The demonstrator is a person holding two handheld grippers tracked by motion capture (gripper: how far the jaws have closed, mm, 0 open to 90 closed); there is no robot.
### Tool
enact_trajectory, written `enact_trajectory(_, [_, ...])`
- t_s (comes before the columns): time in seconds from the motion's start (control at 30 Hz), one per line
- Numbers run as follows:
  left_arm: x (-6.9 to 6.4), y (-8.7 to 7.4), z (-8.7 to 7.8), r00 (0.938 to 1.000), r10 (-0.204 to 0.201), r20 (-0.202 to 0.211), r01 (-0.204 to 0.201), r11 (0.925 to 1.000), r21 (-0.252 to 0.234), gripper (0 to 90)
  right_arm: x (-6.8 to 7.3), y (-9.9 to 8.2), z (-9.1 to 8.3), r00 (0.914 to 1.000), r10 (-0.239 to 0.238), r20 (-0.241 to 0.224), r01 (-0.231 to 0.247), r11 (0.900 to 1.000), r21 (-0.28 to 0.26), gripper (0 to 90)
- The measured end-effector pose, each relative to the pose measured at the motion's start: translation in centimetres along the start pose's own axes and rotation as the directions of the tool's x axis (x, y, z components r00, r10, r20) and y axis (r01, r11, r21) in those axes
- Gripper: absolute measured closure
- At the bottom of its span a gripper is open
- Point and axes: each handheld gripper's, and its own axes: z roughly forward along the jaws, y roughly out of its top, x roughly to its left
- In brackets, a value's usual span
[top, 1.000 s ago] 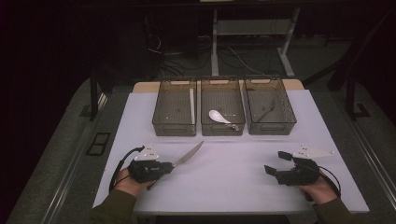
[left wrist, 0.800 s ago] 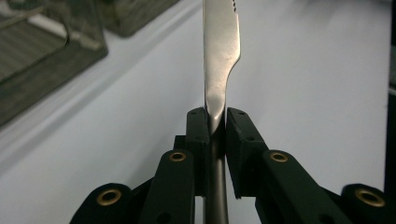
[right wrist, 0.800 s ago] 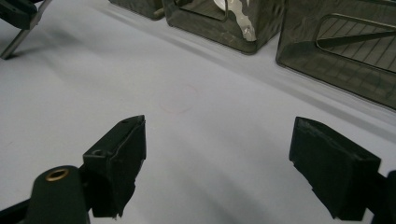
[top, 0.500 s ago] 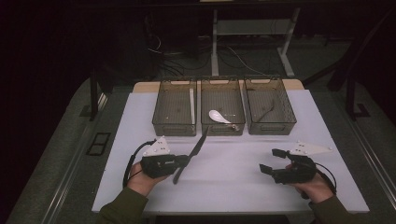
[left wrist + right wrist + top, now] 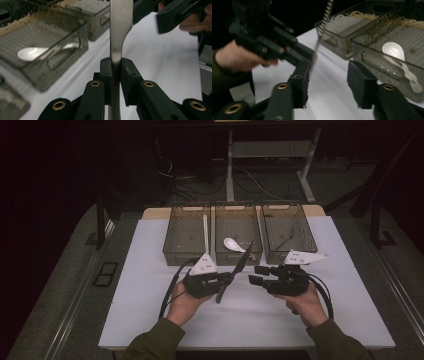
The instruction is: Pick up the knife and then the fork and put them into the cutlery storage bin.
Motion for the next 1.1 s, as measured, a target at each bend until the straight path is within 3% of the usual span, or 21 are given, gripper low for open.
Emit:
enact_trajectory(0.23, [-0.5,0.9,2.0,0.9995,0.006,-0.031,-0.007,1.0000,-0.004,79.1,-1.1,1.0,1.2,0.9975,0.059,-0.040,-0.060,0.9975,-0.036,71.3])
enact_trajectory(0.4, [-0.4,1.1,2.3,0.9992,-0.015,-0.036,0.014,0.9994,-0.031,79.1,-1.6,1.6,1.6,0.9975,0.070,-0.014,-0.070,0.9969,-0.037,84.2])
enact_trajectory(0.53, [-0.1,1.2,2.3,0.9993,-0.025,-0.027,0.024,0.9986,-0.048,79.0,-1.8,1.9,1.7,0.9956,0.087,-0.034,-0.089,0.9947,-0.051,88.3])
enact_trajectory(0.67, [0.1,1.2,2.0,0.9995,-0.021,-0.022,0.020,0.9981,-0.058,77.8,-1.8,2.2,1.7,0.9961,0.084,-0.026,-0.086,0.9949,-0.052,88.6])
enact_trajectory(0.9, [0.7,-0.5,-0.3,0.9991,-0.034,-0.025,0.033,0.9983,-0.047,58.6,-2.8,3.4,-0.2,0.9957,0.065,0.066,-0.060,0.9951,-0.078,88.6])
enact_trajectory(1.1, [1.3,-2.8,-3.2,0.9986,-0.036,-0.037,0.035,0.9990,-0.026,47.9,-4.5,5.0,-3.1,0.9844,0.063,0.164,-0.046,0.9928,-0.110,88.6])
